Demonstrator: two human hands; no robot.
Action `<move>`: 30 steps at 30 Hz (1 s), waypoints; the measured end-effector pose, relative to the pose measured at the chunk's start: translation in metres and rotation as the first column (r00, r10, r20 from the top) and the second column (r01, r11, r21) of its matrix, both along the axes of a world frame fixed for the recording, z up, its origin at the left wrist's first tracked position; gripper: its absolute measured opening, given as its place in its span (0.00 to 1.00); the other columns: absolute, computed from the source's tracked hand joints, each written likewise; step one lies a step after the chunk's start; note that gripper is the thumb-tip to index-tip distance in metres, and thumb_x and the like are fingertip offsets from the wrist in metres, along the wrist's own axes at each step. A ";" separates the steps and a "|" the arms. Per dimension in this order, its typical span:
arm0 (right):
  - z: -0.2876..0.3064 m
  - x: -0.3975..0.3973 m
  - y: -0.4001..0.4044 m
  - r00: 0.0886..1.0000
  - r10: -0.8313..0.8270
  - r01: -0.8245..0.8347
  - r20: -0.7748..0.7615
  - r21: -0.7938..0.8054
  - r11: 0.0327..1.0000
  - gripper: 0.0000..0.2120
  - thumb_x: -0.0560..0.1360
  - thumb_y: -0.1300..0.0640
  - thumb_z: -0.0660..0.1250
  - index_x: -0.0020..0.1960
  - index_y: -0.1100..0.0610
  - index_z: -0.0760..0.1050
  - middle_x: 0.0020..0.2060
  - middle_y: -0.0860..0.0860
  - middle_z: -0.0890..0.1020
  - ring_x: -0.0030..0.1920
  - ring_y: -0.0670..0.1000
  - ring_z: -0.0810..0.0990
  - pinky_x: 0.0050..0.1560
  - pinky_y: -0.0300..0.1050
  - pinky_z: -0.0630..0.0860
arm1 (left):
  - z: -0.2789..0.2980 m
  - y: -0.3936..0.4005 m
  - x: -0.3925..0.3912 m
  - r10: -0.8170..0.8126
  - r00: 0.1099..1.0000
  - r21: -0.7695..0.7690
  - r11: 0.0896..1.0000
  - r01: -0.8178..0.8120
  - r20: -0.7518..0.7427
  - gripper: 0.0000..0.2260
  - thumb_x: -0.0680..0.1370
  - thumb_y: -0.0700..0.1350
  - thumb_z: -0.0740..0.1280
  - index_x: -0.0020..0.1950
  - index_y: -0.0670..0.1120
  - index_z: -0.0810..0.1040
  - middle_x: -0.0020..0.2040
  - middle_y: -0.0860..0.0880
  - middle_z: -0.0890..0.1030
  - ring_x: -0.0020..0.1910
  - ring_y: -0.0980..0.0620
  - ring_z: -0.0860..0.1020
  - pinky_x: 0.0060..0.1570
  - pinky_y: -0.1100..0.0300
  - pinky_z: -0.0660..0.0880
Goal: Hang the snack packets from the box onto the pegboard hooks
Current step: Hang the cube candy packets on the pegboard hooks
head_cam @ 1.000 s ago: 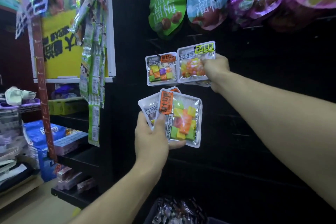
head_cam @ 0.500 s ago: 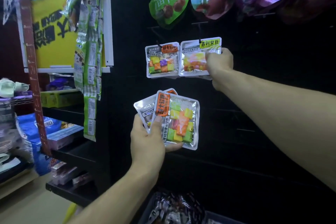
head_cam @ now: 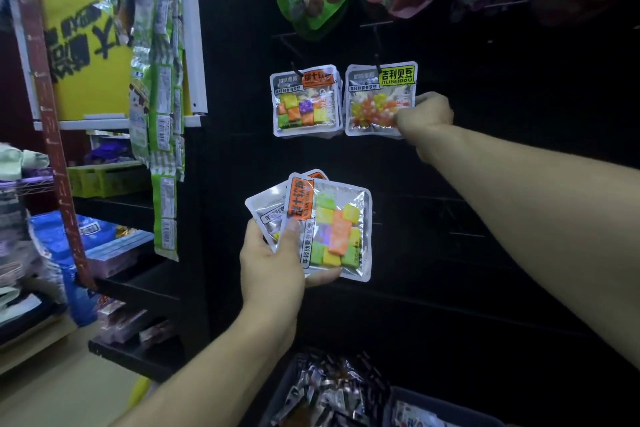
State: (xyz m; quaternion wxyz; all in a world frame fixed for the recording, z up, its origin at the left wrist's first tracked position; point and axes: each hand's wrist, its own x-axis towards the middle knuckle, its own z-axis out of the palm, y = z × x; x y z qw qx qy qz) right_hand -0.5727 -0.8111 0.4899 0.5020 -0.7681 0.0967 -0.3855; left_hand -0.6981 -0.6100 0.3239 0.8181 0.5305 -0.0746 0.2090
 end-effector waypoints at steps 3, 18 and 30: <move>-0.020 -0.015 -0.002 1.000 -0.023 0.025 0.021 -0.111 0.994 0.27 0.75 0.60 0.74 0.71 0.54 0.68 0.65 0.52 0.74 0.57 0.53 0.78 0.58 0.53 0.81 | 0.002 -0.003 -0.005 0.003 1.000 -0.016 1.000 -0.003 -0.016 0.07 0.87 0.42 0.64 0.62 0.51 0.78 0.58 0.48 0.86 0.49 0.47 0.89 0.35 0.51 0.85; -0.075 -0.139 -0.002 0.827 0.401 -0.558 -0.395 -0.491 0.668 0.24 0.72 0.47 0.80 0.65 0.50 0.78 0.47 0.48 0.86 0.47 0.46 0.86 0.48 0.42 0.83 | 0.002 -0.020 -0.032 0.070 0.998 0.060 0.996 -0.071 0.006 0.04 0.84 0.43 0.70 0.56 0.50 0.79 0.52 0.50 0.88 0.43 0.48 0.89 0.27 0.57 0.82; -0.053 -0.117 0.011 0.789 0.533 -0.602 -0.307 -0.209 0.771 0.08 0.78 0.59 0.75 0.55 0.56 0.80 0.49 0.51 0.88 0.48 0.49 0.89 0.50 0.44 0.84 | -0.014 0.012 -0.021 0.102 0.994 0.122 0.988 -0.097 -0.039 0.04 0.86 0.47 0.66 0.58 0.53 0.80 0.53 0.50 0.88 0.45 0.51 0.89 0.35 0.50 0.85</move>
